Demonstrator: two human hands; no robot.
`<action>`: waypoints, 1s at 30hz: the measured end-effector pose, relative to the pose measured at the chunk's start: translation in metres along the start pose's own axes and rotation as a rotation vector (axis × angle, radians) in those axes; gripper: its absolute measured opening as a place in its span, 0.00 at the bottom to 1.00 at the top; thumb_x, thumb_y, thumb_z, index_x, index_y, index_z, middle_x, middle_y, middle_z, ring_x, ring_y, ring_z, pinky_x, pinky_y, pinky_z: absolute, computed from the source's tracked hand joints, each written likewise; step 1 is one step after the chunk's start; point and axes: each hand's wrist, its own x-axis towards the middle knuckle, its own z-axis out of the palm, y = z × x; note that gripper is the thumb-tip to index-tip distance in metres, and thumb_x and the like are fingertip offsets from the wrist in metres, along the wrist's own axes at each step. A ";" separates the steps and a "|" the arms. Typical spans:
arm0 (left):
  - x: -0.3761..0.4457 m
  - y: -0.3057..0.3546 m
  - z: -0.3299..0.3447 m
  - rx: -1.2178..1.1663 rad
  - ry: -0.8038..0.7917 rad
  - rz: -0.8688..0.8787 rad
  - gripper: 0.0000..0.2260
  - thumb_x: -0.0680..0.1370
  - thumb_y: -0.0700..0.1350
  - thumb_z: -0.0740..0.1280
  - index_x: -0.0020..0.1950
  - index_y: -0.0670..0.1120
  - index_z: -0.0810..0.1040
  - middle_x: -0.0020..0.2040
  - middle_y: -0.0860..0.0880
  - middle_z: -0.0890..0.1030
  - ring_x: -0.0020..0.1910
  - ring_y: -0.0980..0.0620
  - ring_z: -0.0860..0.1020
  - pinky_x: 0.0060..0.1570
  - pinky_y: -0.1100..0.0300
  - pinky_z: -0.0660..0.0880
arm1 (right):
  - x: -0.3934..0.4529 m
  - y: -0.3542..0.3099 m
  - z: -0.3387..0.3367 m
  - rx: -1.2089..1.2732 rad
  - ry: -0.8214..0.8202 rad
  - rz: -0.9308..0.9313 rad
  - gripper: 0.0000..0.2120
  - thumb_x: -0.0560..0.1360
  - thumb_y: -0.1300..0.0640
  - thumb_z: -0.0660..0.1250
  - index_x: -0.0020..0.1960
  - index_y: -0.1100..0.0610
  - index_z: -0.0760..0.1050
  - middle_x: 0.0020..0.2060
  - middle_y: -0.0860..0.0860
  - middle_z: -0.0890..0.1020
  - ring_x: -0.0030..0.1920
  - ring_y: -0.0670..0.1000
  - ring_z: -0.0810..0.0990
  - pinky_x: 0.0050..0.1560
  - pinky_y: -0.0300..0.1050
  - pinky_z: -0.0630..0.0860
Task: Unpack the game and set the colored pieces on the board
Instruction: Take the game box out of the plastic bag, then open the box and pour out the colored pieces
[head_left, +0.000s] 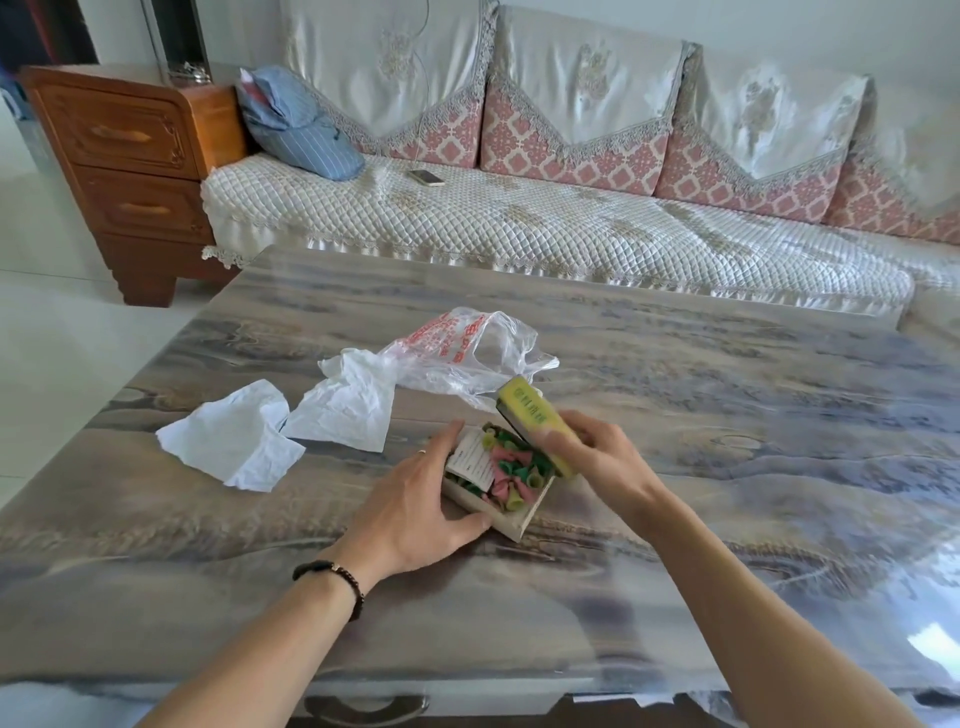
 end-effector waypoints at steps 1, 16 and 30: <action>-0.001 0.003 -0.001 -0.002 -0.004 0.021 0.45 0.67 0.62 0.72 0.77 0.53 0.52 0.69 0.55 0.69 0.67 0.54 0.70 0.60 0.63 0.68 | 0.001 0.002 -0.004 0.068 0.060 0.021 0.23 0.68 0.36 0.65 0.51 0.54 0.80 0.40 0.44 0.82 0.43 0.47 0.79 0.42 0.44 0.74; 0.006 0.009 0.002 0.264 -0.025 0.055 0.50 0.64 0.62 0.70 0.78 0.50 0.46 0.74 0.51 0.62 0.71 0.51 0.60 0.68 0.63 0.57 | 0.034 0.035 -0.029 0.332 0.592 0.464 0.15 0.80 0.48 0.58 0.42 0.56 0.74 0.39 0.57 0.81 0.29 0.54 0.81 0.35 0.47 0.82; -0.010 -0.008 -0.015 0.184 -0.034 -0.012 0.53 0.63 0.66 0.72 0.78 0.56 0.44 0.72 0.54 0.62 0.69 0.56 0.61 0.63 0.62 0.65 | 0.025 0.009 0.015 -0.491 0.304 -0.277 0.17 0.74 0.45 0.65 0.56 0.54 0.78 0.47 0.48 0.80 0.48 0.49 0.78 0.49 0.49 0.77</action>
